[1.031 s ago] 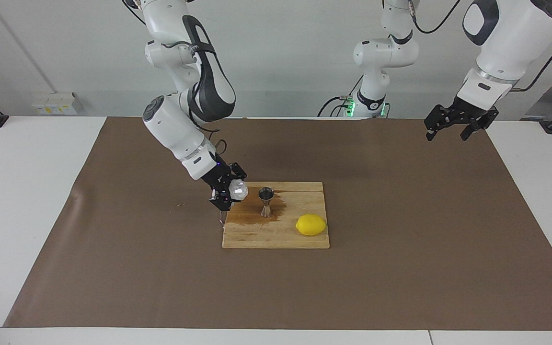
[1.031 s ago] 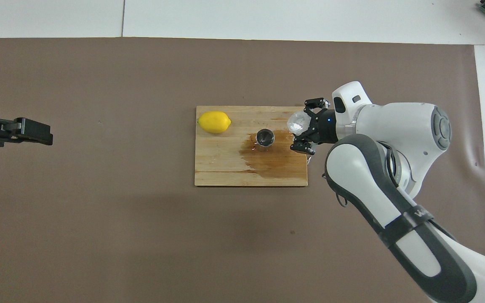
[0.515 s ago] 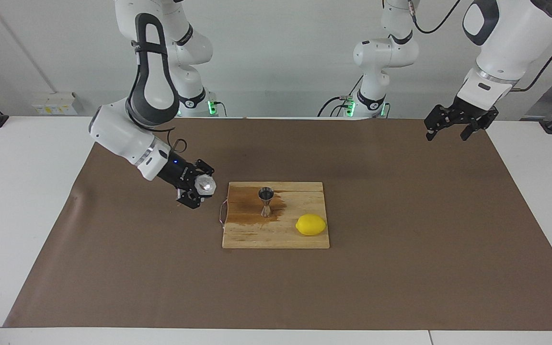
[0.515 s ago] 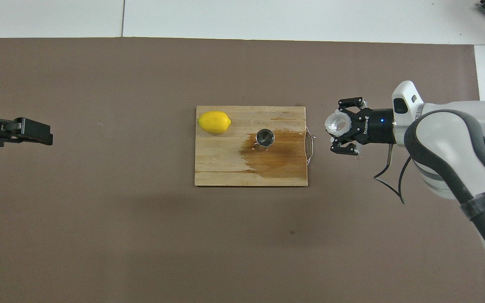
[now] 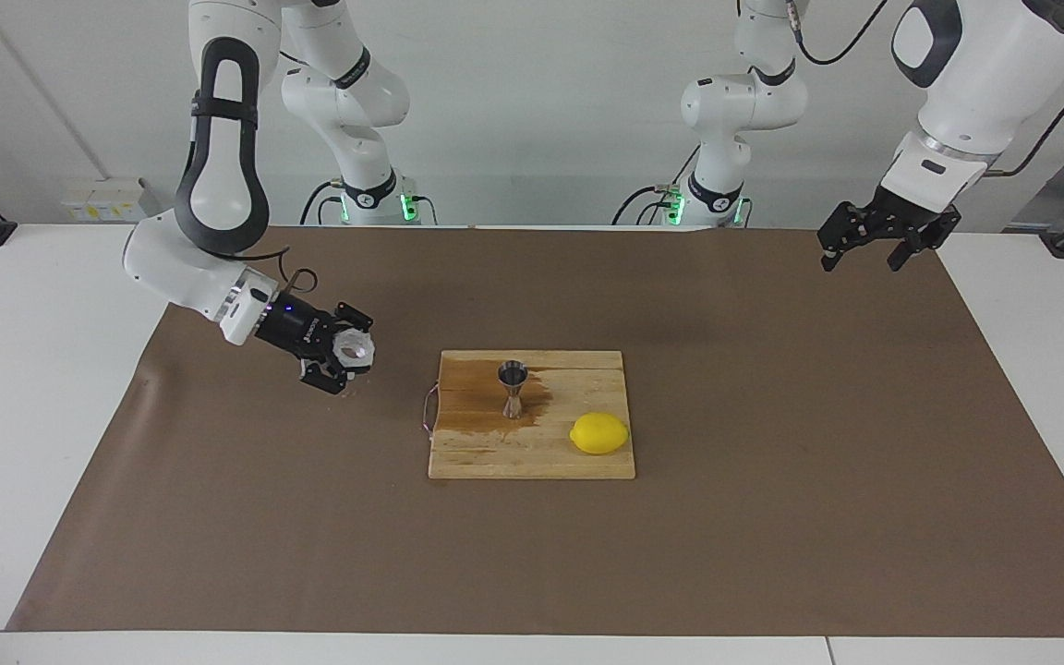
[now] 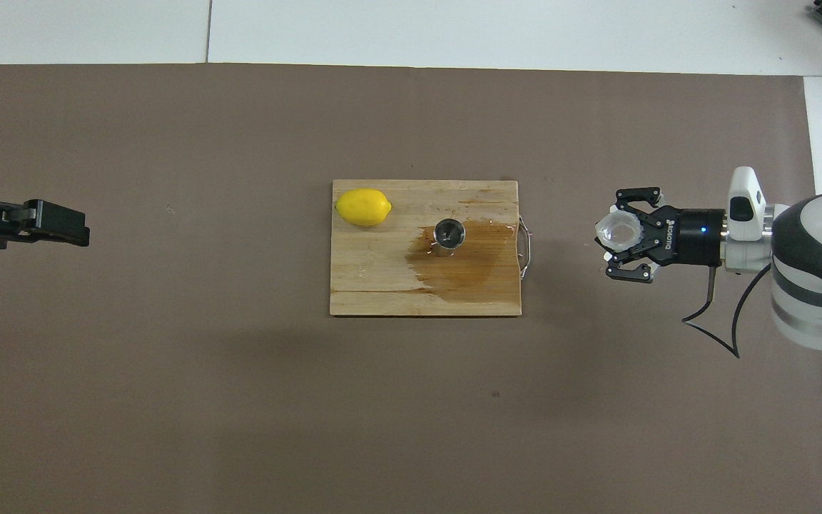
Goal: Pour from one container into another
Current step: 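Carry the white cup back to its starting spot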
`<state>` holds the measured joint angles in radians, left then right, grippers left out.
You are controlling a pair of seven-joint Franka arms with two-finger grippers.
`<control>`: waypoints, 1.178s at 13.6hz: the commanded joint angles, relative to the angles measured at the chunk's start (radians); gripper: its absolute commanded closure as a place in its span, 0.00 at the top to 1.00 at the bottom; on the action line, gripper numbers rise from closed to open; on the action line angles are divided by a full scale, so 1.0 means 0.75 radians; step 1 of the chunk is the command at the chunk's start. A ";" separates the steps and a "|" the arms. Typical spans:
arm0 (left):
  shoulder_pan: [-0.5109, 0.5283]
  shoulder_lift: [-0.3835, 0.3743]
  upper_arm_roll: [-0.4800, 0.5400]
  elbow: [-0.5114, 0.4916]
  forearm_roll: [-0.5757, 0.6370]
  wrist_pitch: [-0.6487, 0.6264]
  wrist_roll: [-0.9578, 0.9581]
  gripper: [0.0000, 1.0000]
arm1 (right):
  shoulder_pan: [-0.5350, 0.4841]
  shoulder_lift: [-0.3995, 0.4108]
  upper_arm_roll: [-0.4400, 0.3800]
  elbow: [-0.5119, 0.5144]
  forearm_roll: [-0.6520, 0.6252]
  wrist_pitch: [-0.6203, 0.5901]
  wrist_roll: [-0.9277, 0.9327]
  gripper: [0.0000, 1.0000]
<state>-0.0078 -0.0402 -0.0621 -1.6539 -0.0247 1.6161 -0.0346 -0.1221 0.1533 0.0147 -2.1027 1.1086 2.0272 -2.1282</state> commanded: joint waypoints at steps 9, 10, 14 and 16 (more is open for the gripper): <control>0.012 -0.016 -0.005 -0.014 0.008 -0.013 0.013 1.00 | -0.166 0.274 0.013 -0.013 0.197 -0.136 -0.506 0.05; 0.012 -0.016 -0.005 -0.014 0.008 -0.009 0.013 1.00 | -0.167 0.276 0.013 -0.013 0.197 -0.134 -0.508 0.05; 0.012 -0.016 -0.005 -0.014 0.008 -0.011 0.013 1.00 | -0.154 0.276 0.015 -0.005 0.227 -0.148 -0.504 0.05; 0.012 -0.016 -0.005 -0.014 0.008 -0.011 0.013 1.00 | -0.162 0.274 0.011 -0.021 0.224 -0.148 -0.513 0.05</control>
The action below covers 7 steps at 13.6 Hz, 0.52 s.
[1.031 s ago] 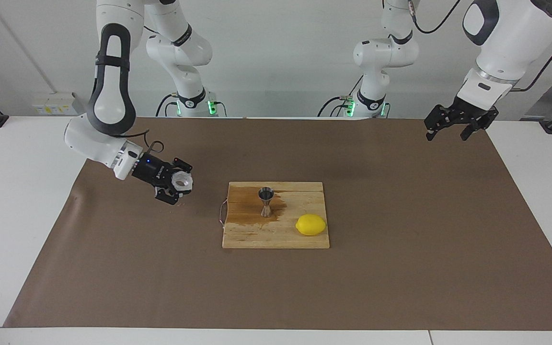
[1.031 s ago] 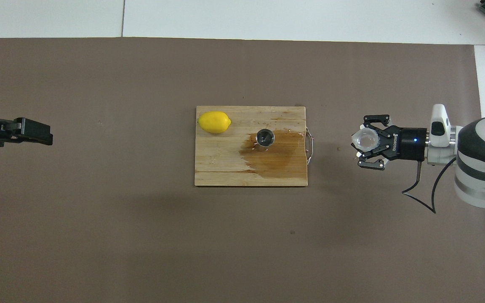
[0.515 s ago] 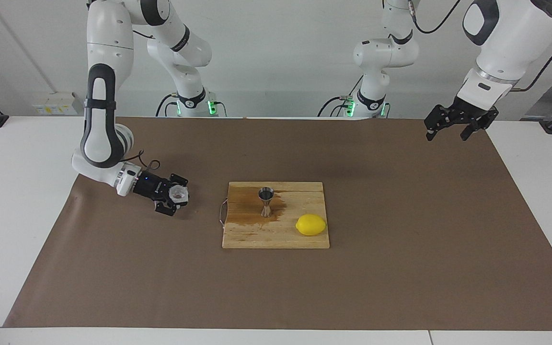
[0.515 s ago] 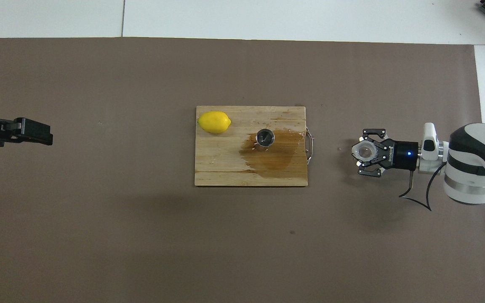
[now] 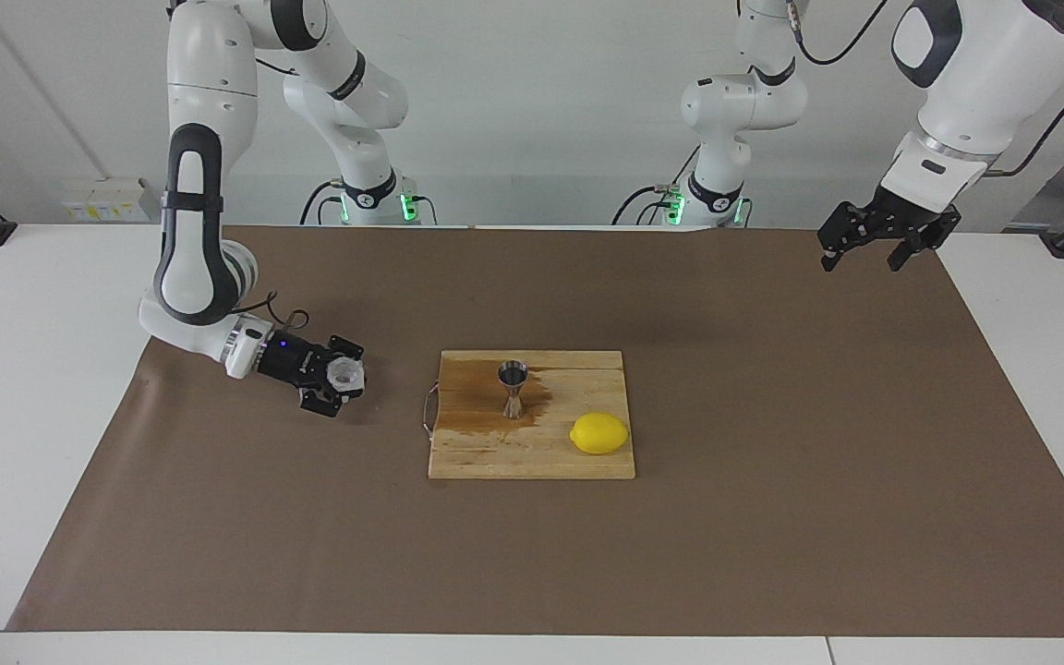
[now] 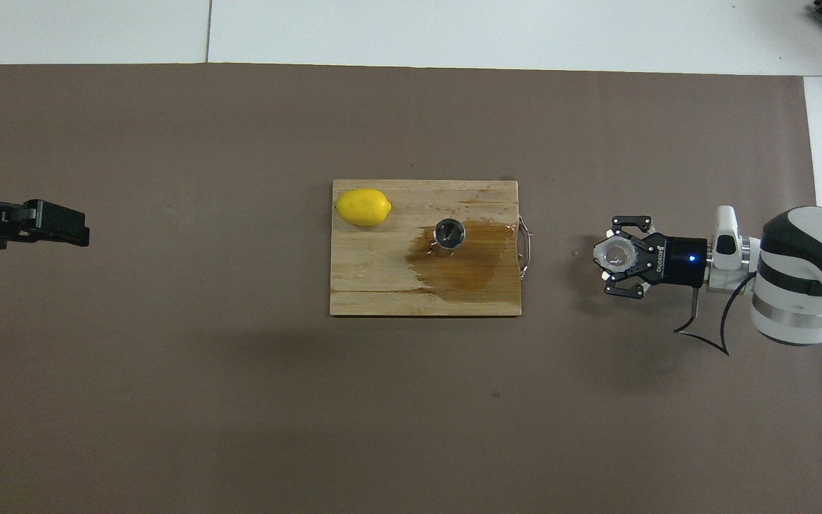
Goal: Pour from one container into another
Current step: 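Carry the white cup back to its starting spot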
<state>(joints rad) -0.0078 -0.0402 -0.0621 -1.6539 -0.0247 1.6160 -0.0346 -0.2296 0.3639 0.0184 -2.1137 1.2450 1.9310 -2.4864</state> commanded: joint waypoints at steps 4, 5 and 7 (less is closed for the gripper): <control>0.012 -0.016 -0.005 -0.014 0.008 -0.011 0.013 1.00 | -0.037 0.024 0.010 0.000 0.052 -0.030 -0.060 0.05; 0.012 -0.016 -0.005 -0.014 0.008 -0.011 0.013 1.00 | -0.037 0.024 0.008 0.000 0.052 -0.028 -0.060 0.05; 0.012 -0.016 -0.005 -0.014 0.008 -0.011 0.013 1.00 | -0.039 0.026 0.008 0.000 0.050 -0.022 -0.084 0.05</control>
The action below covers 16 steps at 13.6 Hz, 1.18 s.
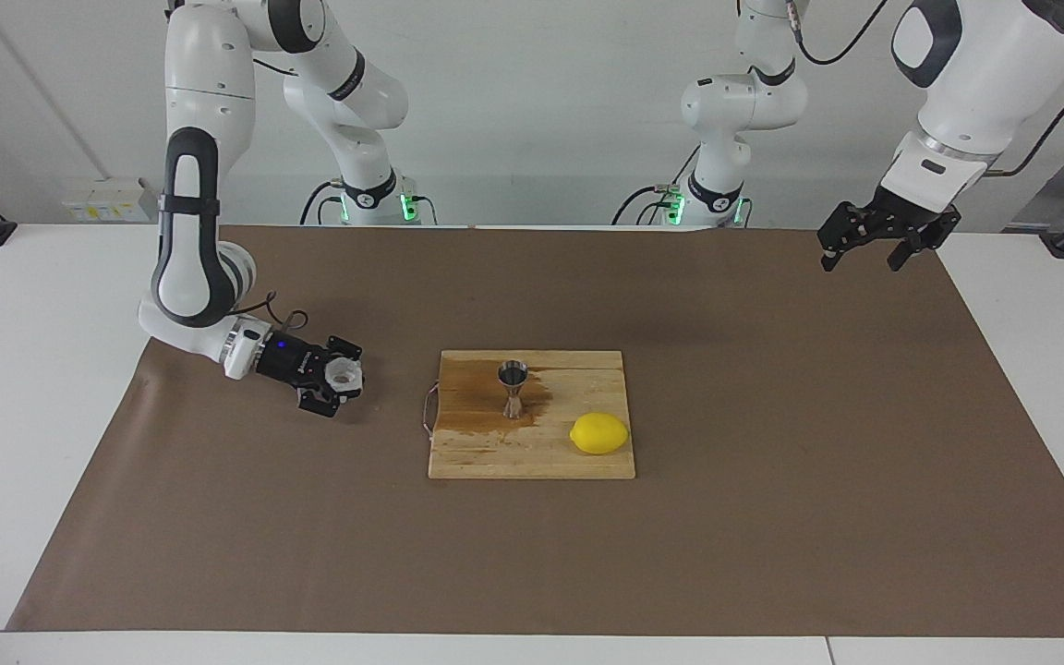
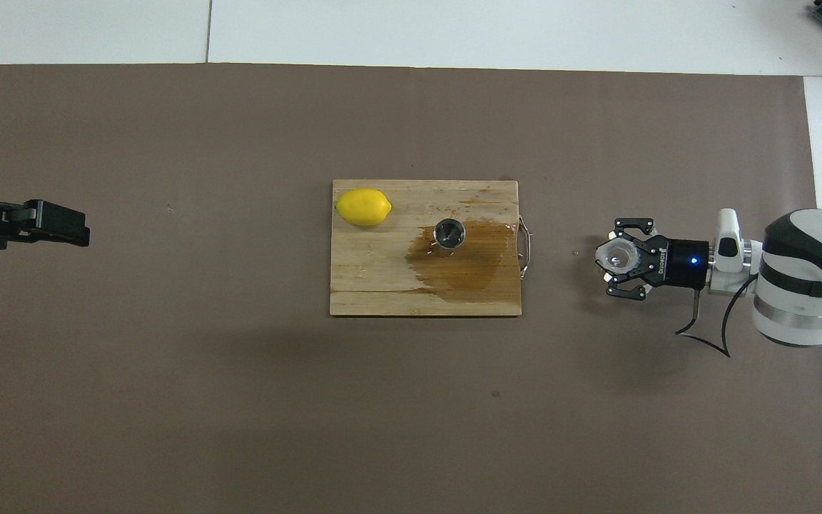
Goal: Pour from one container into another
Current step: 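Lower the white cup onto the table with the right gripper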
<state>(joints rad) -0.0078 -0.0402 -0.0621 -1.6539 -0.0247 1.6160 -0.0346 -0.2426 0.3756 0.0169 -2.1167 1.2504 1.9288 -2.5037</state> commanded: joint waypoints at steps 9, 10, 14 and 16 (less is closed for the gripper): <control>0.012 -0.016 -0.005 -0.014 0.008 -0.011 0.013 1.00 | -0.014 0.041 0.012 0.008 0.063 -0.015 -0.063 0.05; 0.012 -0.016 -0.005 -0.014 0.008 -0.011 0.013 1.00 | -0.012 0.043 0.012 0.008 0.065 -0.013 -0.067 0.05; 0.012 -0.016 -0.005 -0.014 0.008 -0.011 0.013 1.00 | -0.004 0.055 0.012 0.012 0.069 -0.005 -0.081 0.05; 0.012 -0.016 -0.005 -0.014 0.008 -0.011 0.013 1.00 | -0.004 0.056 0.012 0.010 0.075 -0.001 -0.084 0.05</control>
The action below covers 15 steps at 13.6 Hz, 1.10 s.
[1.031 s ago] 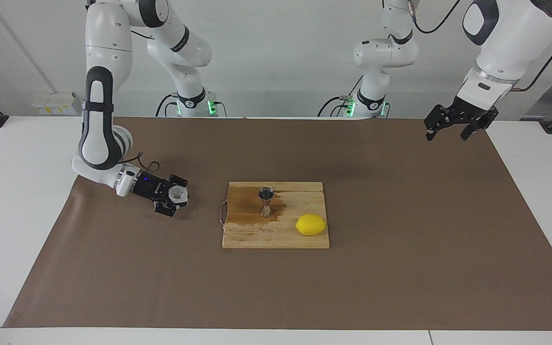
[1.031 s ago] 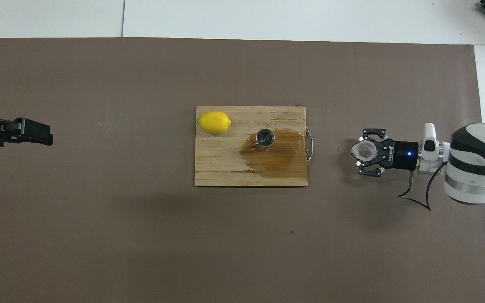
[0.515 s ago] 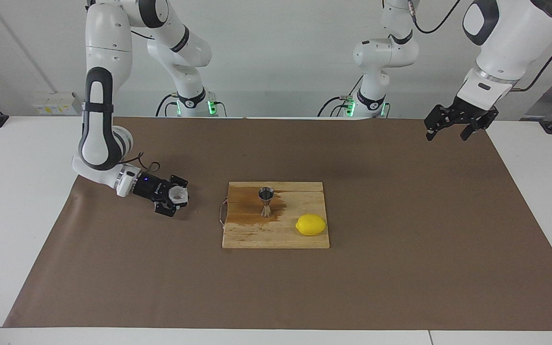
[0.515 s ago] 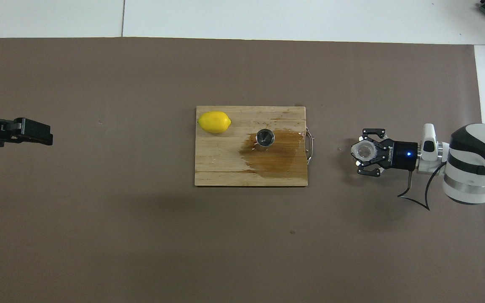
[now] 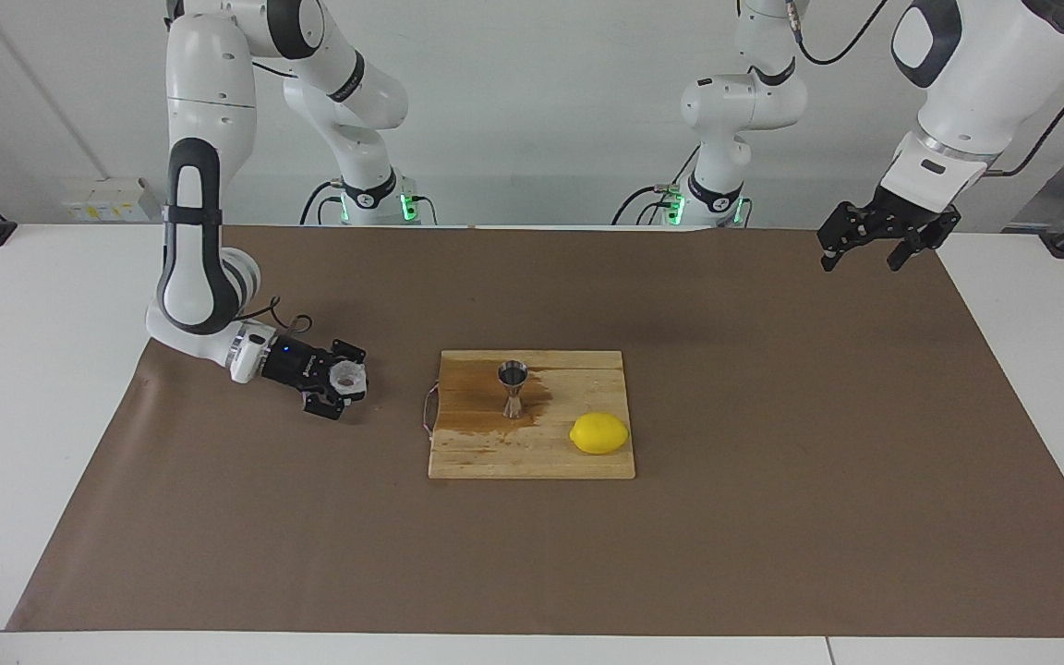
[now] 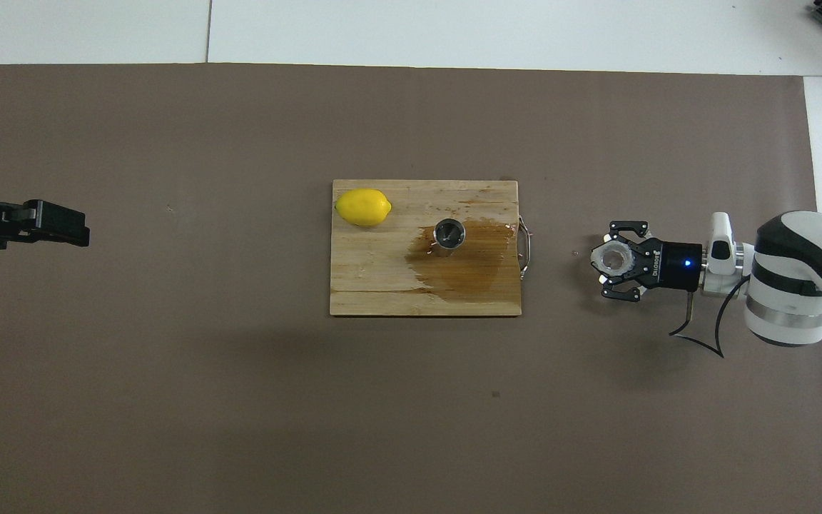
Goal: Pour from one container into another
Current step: 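Lower the white cup onto the table with the right gripper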
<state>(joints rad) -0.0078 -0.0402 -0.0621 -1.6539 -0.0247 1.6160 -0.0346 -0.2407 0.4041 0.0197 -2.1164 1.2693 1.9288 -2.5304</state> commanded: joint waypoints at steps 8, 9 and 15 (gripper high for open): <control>0.012 -0.016 -0.005 -0.014 0.008 -0.013 0.013 1.00 | -0.016 0.075 0.008 0.034 0.048 0.001 -0.087 0.42; 0.012 -0.016 -0.005 -0.014 0.008 -0.011 0.013 1.00 | -0.023 0.075 0.006 0.036 0.046 -0.003 -0.087 0.99; 0.012 -0.016 -0.005 -0.014 0.008 -0.011 0.013 1.00 | -0.096 0.075 0.000 0.050 -0.078 -0.013 -0.083 1.00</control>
<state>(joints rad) -0.0078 -0.0402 -0.0621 -1.6539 -0.0247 1.6160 -0.0346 -0.2765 0.4476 0.0137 -2.0968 1.2523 1.9303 -2.5665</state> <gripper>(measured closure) 0.000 0.053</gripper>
